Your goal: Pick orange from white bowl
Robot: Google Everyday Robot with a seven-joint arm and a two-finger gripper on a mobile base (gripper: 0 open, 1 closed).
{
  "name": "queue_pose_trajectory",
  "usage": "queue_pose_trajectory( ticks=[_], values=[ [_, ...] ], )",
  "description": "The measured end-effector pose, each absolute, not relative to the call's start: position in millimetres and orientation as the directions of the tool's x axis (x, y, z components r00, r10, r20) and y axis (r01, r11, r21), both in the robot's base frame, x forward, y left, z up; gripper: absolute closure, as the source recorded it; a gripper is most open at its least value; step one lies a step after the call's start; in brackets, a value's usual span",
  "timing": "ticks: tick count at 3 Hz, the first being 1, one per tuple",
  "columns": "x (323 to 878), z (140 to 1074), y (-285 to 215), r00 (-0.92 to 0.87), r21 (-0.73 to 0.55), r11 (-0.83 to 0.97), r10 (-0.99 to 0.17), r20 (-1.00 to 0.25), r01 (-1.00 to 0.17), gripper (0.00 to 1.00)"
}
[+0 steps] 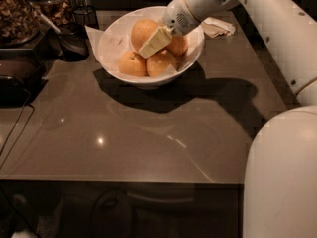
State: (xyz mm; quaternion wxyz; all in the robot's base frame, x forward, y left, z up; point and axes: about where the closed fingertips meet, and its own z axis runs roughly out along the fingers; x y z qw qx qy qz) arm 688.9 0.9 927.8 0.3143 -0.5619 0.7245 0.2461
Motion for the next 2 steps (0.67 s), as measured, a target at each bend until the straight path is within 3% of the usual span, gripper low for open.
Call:
queue_pose_trajectory(
  ticks=[1, 2],
  values=[
    [688.7, 931.2, 3.4, -0.171, 0.003, 0.247, -0.659, -0.732, -0.969, 0.90],
    [689.7, 932.2, 8.2, -0.171, 0.007, 0.245, -0.654, -0.737, -0.969, 1.00]
  ],
)
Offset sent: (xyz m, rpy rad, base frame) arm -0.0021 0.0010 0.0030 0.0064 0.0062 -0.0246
